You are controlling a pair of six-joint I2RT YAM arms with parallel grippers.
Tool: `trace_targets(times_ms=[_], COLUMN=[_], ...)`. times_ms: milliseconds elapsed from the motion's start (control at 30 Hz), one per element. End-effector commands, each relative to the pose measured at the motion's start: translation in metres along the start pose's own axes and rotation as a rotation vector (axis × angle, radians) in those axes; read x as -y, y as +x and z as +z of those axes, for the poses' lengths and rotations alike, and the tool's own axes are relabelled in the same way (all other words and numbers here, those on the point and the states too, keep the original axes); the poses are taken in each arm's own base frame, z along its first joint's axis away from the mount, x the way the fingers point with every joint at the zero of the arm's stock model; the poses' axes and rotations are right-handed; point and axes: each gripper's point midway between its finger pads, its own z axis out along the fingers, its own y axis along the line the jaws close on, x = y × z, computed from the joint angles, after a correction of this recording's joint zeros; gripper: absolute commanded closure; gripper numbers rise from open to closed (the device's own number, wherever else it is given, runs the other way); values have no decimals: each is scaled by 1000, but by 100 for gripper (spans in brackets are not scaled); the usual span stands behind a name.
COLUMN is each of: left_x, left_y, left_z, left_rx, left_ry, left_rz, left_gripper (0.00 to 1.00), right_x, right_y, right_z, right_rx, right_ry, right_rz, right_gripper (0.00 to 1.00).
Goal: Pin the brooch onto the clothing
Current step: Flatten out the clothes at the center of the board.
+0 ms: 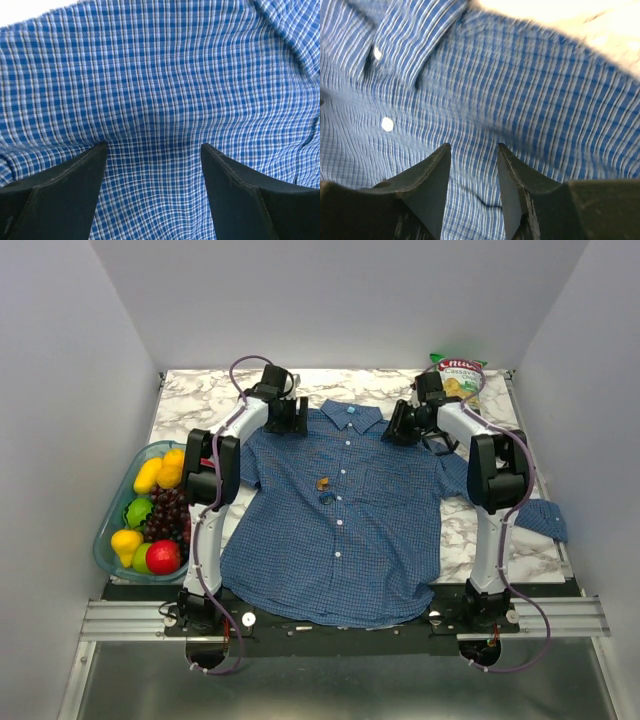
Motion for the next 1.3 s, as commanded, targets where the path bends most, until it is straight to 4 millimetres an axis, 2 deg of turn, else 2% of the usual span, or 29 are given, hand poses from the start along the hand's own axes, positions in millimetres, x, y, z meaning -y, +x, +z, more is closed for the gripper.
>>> trace_targets(times_ms=[0, 67, 200, 233, 267, 300, 333, 400, 433, 500, 667, 700, 733, 767, 800, 833, 867, 900, 933, 967, 1000, 1033, 1067, 1100, 1133, 1167, 1200, 1233, 1267], left_x=[-6, -11, -13, -11, -11, -12, -12, -17, -18, -21, -6, 0, 4, 12, 21, 25, 35, 45, 46, 51, 66, 65, 71, 85, 80, 82, 87, 84, 86], left_y=[-4, -7, -11, -18, -20, -17, -29, -26, -35, -37, -59, -68, -68, -73, -87, -84, -90, -108, -96, -104, -116, -96, -97, -98, -73, -64, -59, -26, -16], left_z=[13, 16, 29, 29, 31, 38, 37, 47, 45, 50, 39, 29, 25, 19, -2, -7, -17, -48, -52, -64, -99, -96, -106, -135, -126, -130, -147, -134, -135], left_rx=[-9, -6, -3, 10, 13, 1, 25, 3, 23, 25, 95, 118, 123, 144, 189, 189, 222, 291, 282, 334, 408, 379, 420, 467, 421, 425, 449, 382, 377], left_ry=[30, 40, 91, 99, 101, 102, 104, 98, 102, 106, 188, 199, 205, 208, 212, 208, 210, 195, 179, 172, 157, 146, 147, 162, 138, 136, 147, 159, 178], left_rz=[-60, -78, -90, -85, -83, -85, -75, -83, -85, -95, -36, -17, -2, 25, 60, 69, 93, 117, 116, 130, 149, 129, 130, 138, 98, 77, 61, 39, -7], left_gripper=[16, 16, 16, 16, 16, 16, 16, 16, 16, 16, 15, 14, 12, 11, 10, 9, 8, 7, 6, 5, 4, 3, 3, 3, 3, 3, 3, 3, 3], right_x=[8, 14, 19, 16, 21, 21, 22, 21, 23, 19, -1, -6, -17, -20, -26, -34, -39, -47, -41, -55, -58, -59, -55, -56, -55, -52, -47, -44, -41], right_y=[-21, -21, -37, -50, -46, -51, -54, -62, -64, -69, -85, -85, -93, -96, -96, -93, -90, -86, -64, -65, -51, -41, -20, -5, 5, 17, 40, 54, 64], right_z=[9, 17, 24, 21, 28, 29, 29, 33, 35, 37, 24, 21, 1, -7, -16, -38, -47, -59, -56, -83, -85, -88, -95, -94, -96, -96, -96, -94, -93], right_rx=[10, -7, -2, 23, 1, 6, 7, 12, 10, 16, 50, 55, 92, 113, 128, 148, 161, 176, 135, 185, 170, 165, 144, 120, 109, 94, 58, 36, 22], right_ry=[-4, 13, 22, 14, 24, 19, 17, 12, 9, -9, -92, -115, -132, -137, -135, -136, -137, -138, -125, -146, -144, -142, -136, -137, -141, -146, -155, -163, -173], right_rz=[104, 125, 142, 139, 153, 156, 161, 163, 166, 155, 56, 33, 0, -42, -71, -97, -129, -153, -149, -189, -202, -208, -206, -208, -206, -195, -181, -173, -160], right_gripper=[49, 48, 48, 48, 48, 47, 47, 47, 47, 46, 47, 47, 46, 46, 46, 46, 46, 46, 46, 46, 46, 46, 46, 46, 46, 46, 46, 46, 46])
